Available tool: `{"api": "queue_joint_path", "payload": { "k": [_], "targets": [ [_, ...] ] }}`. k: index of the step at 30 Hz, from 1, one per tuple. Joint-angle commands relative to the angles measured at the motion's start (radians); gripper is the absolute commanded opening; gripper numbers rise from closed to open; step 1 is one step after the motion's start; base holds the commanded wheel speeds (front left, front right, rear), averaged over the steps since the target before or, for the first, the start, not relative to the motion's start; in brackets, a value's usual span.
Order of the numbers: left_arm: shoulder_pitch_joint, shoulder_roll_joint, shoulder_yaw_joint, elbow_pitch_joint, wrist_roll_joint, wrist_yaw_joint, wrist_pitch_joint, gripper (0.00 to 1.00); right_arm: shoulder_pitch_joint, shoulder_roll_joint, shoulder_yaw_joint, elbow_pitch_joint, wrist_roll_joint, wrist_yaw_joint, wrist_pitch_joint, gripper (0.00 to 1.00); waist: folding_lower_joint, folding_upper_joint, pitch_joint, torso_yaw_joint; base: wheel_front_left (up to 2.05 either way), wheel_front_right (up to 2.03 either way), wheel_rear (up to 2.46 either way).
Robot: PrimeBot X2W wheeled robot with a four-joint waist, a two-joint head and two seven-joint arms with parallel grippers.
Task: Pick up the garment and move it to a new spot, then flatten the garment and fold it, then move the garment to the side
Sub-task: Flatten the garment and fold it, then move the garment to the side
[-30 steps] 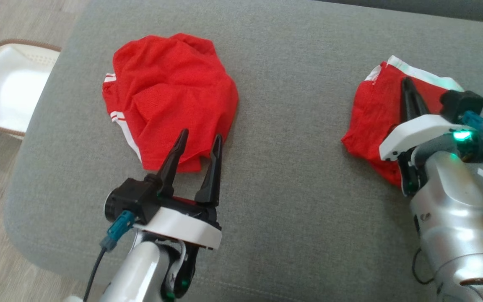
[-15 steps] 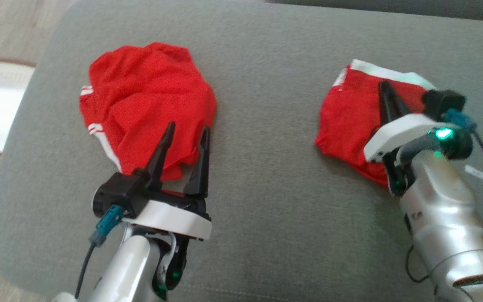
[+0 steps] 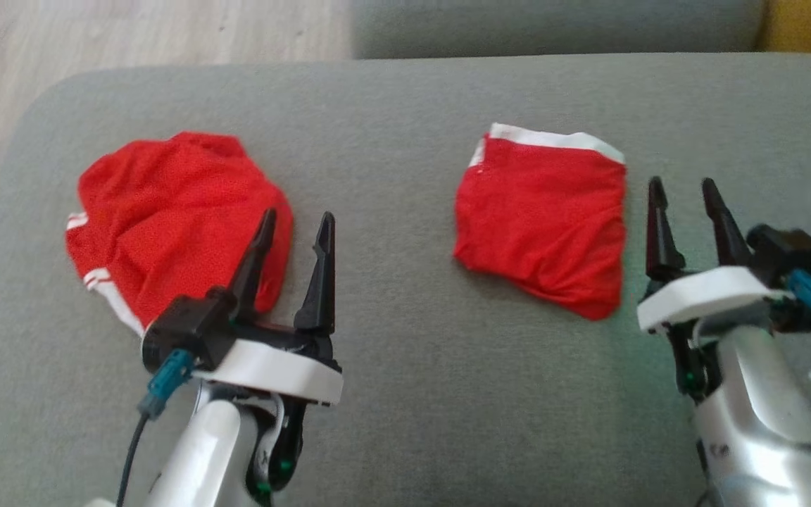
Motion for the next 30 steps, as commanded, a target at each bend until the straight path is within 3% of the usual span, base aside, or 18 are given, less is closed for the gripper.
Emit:
{"api": "queue_joint_path", "payload": {
  "k": [1, 8, 16, 23, 30],
  "targets": [
    [-0.01, 0.008, 0.037, -0.033, 0.008, 0.004, -0.005, 1.0, -0.005, 0.007, 0.012, -0.052, -0.003, 0.008, -0.011, 1.0, 0.0, 0.0, -0.02, -0.026, 0.0, 0.0, 0.0],
    [0.035, 0.008, 0.067, -0.02, 0.019, -0.005, -0.005, 1.0, 0.141, 0.008, 0.008, -0.165, 0.013, 0.008, -0.011, 1.0, 0.0, 0.0, -0.045, -0.062, 0.0, 0.0, 0.0],
    [0.074, 0.008, 0.08, -0.007, 0.025, -0.015, -0.005, 1.0, 0.218, 0.008, 0.0, -0.207, 0.031, 0.008, -0.007, 1.0, 0.0, 0.0, -0.051, -0.06, 0.0, 0.0, 0.0],
    [0.049, 0.008, 0.058, -0.017, 0.02, -0.019, -0.005, 1.0, 0.178, 0.008, -0.019, -0.22, -0.004, 0.008, 0.048, 1.0, 0.0, 0.0, -0.005, -0.027, 0.0, 0.0, 0.0],
    [0.015, 0.008, 0.028, -0.009, 0.017, -0.026, -0.005, 1.0, 0.061, 0.007, -0.034, -0.131, -0.019, 0.008, 0.218, 1.0, 0.0, 0.0, 0.051, 0.028, 0.0, 0.0, 0.0]
  ]
}}
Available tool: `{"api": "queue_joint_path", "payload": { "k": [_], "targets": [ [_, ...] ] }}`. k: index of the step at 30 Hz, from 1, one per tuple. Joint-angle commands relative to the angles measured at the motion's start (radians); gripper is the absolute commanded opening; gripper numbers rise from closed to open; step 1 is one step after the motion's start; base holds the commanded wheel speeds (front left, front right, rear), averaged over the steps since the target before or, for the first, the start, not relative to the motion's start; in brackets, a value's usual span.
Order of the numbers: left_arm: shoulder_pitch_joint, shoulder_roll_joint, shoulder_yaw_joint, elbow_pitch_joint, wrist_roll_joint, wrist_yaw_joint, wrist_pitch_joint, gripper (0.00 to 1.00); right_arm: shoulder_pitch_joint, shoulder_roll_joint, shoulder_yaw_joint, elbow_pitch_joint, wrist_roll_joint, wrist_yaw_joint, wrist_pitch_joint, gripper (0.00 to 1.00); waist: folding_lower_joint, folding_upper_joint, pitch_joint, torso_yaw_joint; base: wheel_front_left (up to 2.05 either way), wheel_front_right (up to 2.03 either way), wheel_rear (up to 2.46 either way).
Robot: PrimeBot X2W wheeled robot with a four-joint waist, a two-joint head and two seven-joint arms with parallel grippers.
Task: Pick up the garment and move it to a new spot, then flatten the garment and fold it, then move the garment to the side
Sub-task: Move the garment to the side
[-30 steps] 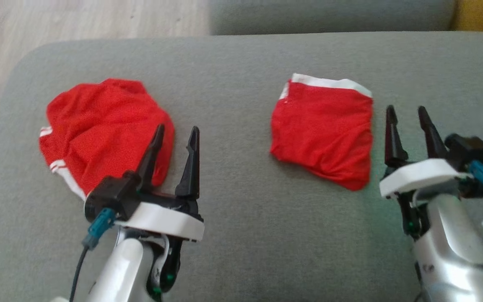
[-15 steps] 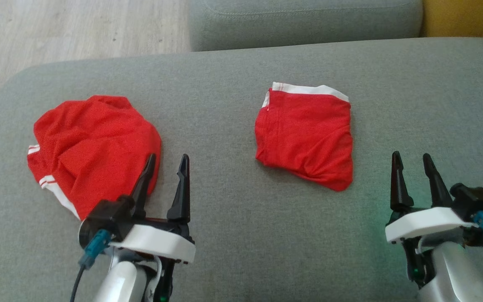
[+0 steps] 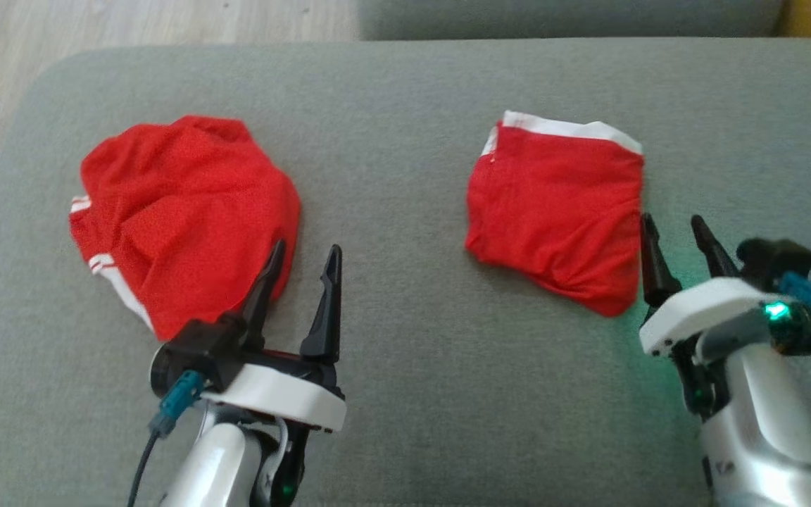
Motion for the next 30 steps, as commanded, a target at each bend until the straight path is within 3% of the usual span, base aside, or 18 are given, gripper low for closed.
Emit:
{"api": "queue_joint_path", "payload": {
  "k": [1, 7, 18, 19, 20, 21, 26, 30],
  "targets": [
    [-0.048, 0.007, 0.028, -0.03, 0.0, -0.002, -0.005, 1.0, -0.044, -0.003, -0.005, -0.005, -0.004, 0.008, 0.026, 1.0, 0.0, 0.0, 0.019, 0.022, 0.0, 0.0, 0.0],
    [-0.064, 0.007, 0.019, -0.026, -0.008, 0.003, -0.005, 1.0, -0.119, -0.003, -0.067, 0.11, 0.015, 0.008, 0.131, 1.0, 0.0, 0.0, 0.041, 0.063, 0.0, 0.0, 0.0],
    [-0.069, 0.007, 0.023, -0.022, -0.01, 0.011, -0.005, 1.0, -0.175, -0.003, -0.018, 0.247, 0.049, 0.008, 0.215, 1.0, 0.0, 0.0, 0.053, 0.071, 0.0, 0.0, 0.0],
    [-0.068, 0.007, 0.023, -0.021, -0.009, 0.01, -0.005, 1.0, -0.178, -0.003, -0.007, 0.256, 0.052, 0.008, 0.215, 0.78, 0.0, 0.0, 0.053, 0.068, 0.0, 0.0, 0.0],
    [-0.067, 0.007, 0.024, -0.02, -0.007, 0.01, -0.005, 1.0, -0.182, -0.003, 0.008, 0.26, 0.052, 0.008, 0.209, 0.14, 0.0, 0.0, 0.052, 0.064, 0.0, 0.0, 0.0],
    [-0.067, 0.007, 0.024, -0.019, -0.006, 0.009, -0.005, 1.0, -0.186, -0.003, 0.022, 0.262, 0.047, 0.008, 0.199, 0.0, 0.0, 0.0, 0.051, 0.06, 0.0, 0.0, 0.0],
    [-0.066, 0.007, 0.029, -0.019, -0.001, 0.008, -0.005, 1.0, -0.218, -0.026, 0.07, 0.255, -0.023, 0.008, 0.142, 0.0, 0.0, 0.0, 0.044, 0.034, 0.0, 0.0, 0.0],
    [-0.071, 0.007, 0.024, -0.023, -0.005, 0.009, -0.005, 1.0, -0.249, -0.103, 0.143, 0.226, -0.062, 0.008, 0.129, 0.0, 0.0, 0.0, 0.044, 0.02, 0.0, 0.0, 0.0]
  ]
}}
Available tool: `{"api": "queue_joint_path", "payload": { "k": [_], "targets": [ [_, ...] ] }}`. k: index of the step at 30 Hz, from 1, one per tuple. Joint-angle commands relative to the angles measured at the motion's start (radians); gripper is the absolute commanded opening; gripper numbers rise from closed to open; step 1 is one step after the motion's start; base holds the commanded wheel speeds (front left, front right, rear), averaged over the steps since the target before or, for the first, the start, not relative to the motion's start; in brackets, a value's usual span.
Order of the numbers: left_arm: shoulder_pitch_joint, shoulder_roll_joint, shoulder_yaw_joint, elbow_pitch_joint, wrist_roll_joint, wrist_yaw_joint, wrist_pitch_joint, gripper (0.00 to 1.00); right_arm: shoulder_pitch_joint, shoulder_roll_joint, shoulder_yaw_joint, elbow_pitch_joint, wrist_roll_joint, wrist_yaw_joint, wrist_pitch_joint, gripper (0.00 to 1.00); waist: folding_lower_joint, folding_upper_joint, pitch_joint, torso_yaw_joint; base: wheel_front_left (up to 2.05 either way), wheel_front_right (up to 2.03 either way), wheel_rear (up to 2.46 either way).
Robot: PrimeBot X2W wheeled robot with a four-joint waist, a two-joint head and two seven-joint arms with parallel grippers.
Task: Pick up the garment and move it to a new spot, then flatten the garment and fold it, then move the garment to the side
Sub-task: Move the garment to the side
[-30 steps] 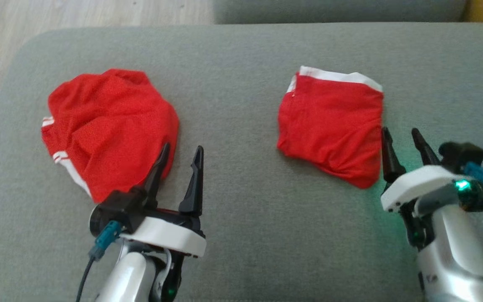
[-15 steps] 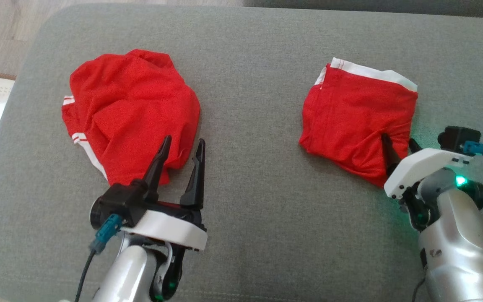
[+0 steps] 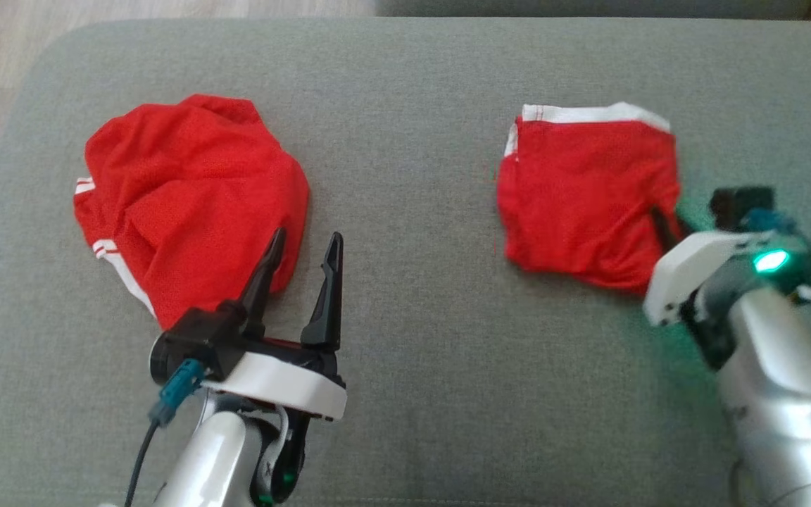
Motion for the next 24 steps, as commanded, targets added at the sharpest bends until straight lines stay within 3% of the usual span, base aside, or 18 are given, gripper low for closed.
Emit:
{"api": "queue_joint_path", "payload": {
  "k": [1, 11, 16, 19, 24],
  "targets": [
    [-0.043, 0.007, 0.026, -0.034, -0.004, 0.007, -0.005, 1.0, -0.058, -0.042, 0.038, -0.049, 0.002, 0.008, -0.003, 0.0, 0.0, 0.0, 0.003, -0.004, 0.0, 0.0, 0.0],
    [-0.077, 0.007, 0.013, -0.067, -0.021, 0.014, -0.005, 1.0, -0.079, -0.483, 0.321, -0.163, 0.113, 0.008, 0.113, 0.0, 0.0, 0.0, 0.076, 0.004, 0.0, 0.0, 0.0],
    [-0.096, 0.007, 0.008, -0.07, -0.025, 0.011, -0.005, 1.0, -0.087, -0.675, 0.366, -0.165, 0.137, 0.008, 0.114, 0.0, 0.0, 0.0, 0.117, 0.023, 0.0, 0.0, 0.0],
    [-0.107, 0.007, 0.029, -0.072, -0.03, 0.021, -0.005, 1.0, -0.1, -0.74, 0.348, -0.134, 0.106, 0.008, 0.119, 0.0, 0.0, 0.0, 0.135, 0.034, 0.0, 0.0, 0.0],
    [-0.121, 0.007, 0.046, -0.074, -0.022, 0.015, -0.005, 1.0, -0.1, -0.784, 0.284, -0.062, 0.066, 0.008, 0.135, 0.0, 0.0, 0.0, 0.15, 0.048, 0.0, 0.0, 0.0]
  ]
}}
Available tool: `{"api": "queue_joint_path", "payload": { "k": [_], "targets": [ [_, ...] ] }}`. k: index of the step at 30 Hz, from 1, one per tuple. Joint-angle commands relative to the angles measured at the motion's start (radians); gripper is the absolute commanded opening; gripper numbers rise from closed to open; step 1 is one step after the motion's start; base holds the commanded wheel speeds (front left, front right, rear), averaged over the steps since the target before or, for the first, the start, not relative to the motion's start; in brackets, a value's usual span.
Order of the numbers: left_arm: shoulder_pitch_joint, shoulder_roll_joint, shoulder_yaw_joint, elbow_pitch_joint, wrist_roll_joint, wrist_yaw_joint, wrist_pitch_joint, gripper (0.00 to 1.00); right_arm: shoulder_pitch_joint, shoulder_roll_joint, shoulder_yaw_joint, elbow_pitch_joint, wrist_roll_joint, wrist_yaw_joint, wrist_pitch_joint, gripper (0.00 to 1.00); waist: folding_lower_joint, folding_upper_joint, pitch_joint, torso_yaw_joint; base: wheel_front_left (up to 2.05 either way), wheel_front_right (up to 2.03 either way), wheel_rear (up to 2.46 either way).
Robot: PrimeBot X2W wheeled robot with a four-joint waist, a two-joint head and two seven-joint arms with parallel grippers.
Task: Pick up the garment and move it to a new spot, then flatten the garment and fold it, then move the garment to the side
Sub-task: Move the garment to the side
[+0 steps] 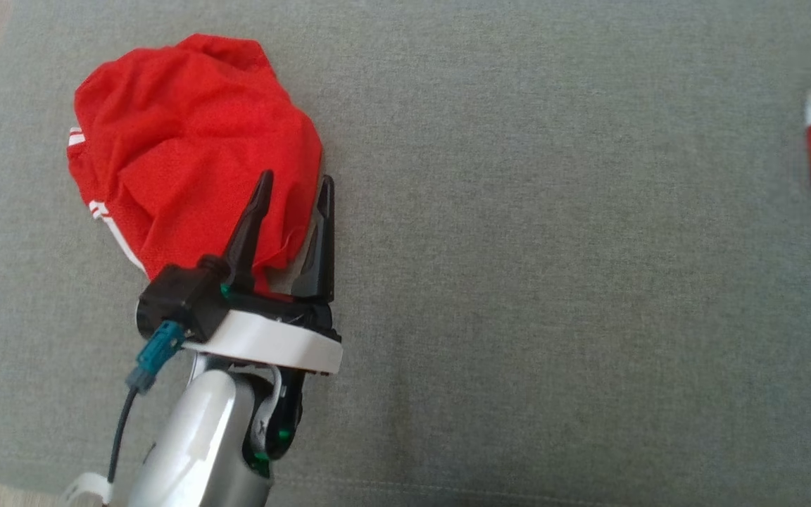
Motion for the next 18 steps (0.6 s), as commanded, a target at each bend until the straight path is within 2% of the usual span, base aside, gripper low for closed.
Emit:
{"api": "queue_joint_path", "payload": {
  "k": [1, 11, 12, 13, 18],
  "targets": [
    [-0.032, 0.008, 0.039, -0.035, 0.008, -0.004, -0.005, 1.0, 0.001, -0.062, -0.03, 0.003, -0.02, 0.007, 0.005, 0.0, -0.0001, 0.0, 0.005, 0.003, 0.0, 0.0, 0.0],
    [-0.039, 0.008, 0.039, -0.039, 0.009, -0.001, -0.005, 1.0, -0.006, -0.027, -0.194, 0.049, -0.119, 0.007, 0.018, 0.0, -0.0001, 0.0, 0.016, -0.006, 0.0, 0.0, 0.0],
    [-0.04, 0.008, 0.039, -0.038, 0.009, 0.0, -0.005, 1.0, -0.006, -0.019, -0.211, 0.045, -0.133, 0.007, 0.016, 0.65, -0.0001, 0.0, 0.014, -0.009, 0.0, 0.0, 0.0],
    [-0.04, 0.008, 0.039, -0.037, 0.009, 0.001, -0.005, 1.0, -0.006, -0.008, -0.233, 0.041, -0.142, 0.007, 0.015, 1.0, -0.0001, 0.0, 0.012, -0.012, 0.0, 0.0, 0.0],
    [-0.035, 0.008, 0.044, -0.026, 0.013, -0.003, -0.005, 1.0, 0.003, 0.061, -0.313, -0.013, -0.202, 0.007, 0.011, 1.0, -0.0001, 0.0, -0.019, -0.029, 0.0, 0.0, 0.0]
  ]
}}
